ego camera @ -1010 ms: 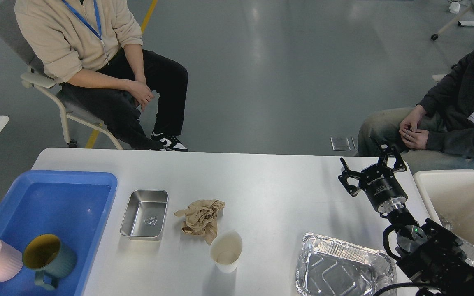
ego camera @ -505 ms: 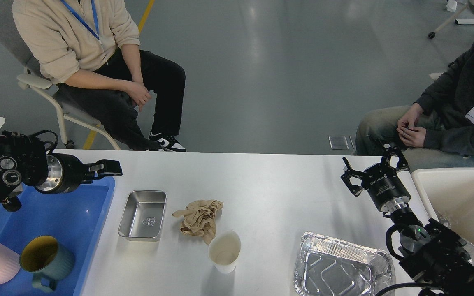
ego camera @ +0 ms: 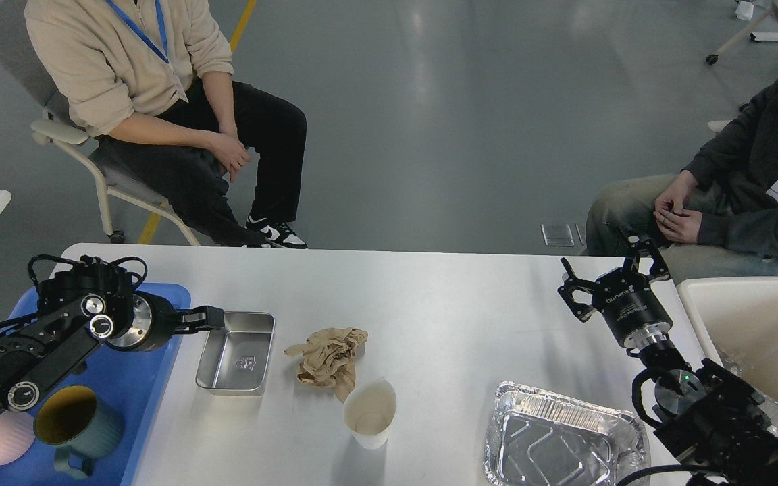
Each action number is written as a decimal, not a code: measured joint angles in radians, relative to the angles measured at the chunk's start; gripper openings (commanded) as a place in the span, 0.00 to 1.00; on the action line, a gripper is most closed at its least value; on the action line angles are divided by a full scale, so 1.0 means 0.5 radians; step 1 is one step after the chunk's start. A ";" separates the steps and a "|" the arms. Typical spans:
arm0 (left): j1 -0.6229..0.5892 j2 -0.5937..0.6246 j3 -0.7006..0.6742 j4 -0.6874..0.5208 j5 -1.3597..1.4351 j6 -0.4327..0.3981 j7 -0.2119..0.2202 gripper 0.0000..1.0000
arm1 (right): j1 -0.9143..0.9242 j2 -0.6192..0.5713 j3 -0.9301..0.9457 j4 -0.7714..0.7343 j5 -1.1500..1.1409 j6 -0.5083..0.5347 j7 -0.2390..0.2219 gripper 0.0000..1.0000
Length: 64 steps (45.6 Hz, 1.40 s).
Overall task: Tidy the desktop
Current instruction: 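Reach the left gripper to the steel tray and grasp its edge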
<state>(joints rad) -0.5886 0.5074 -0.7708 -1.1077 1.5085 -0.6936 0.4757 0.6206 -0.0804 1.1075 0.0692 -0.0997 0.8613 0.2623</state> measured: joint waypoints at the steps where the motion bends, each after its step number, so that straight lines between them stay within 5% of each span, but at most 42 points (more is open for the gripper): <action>1: 0.002 -0.022 0.000 0.009 0.031 0.000 -0.001 0.79 | -0.001 -0.001 0.000 0.000 0.000 0.000 0.000 1.00; 28: 0.016 -0.184 0.107 0.199 0.383 0.085 -0.080 0.57 | -0.014 -0.030 0.000 0.001 0.000 0.004 0.000 1.00; 64: -0.002 -0.248 0.278 0.344 0.429 0.283 -0.232 0.54 | -0.024 -0.036 0.003 0.000 0.000 0.005 0.000 1.00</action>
<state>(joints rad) -0.5897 0.3836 -0.6320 -0.9359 1.7231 -0.5522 0.3595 0.6086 -0.0982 1.1091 0.0690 -0.0997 0.8636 0.2623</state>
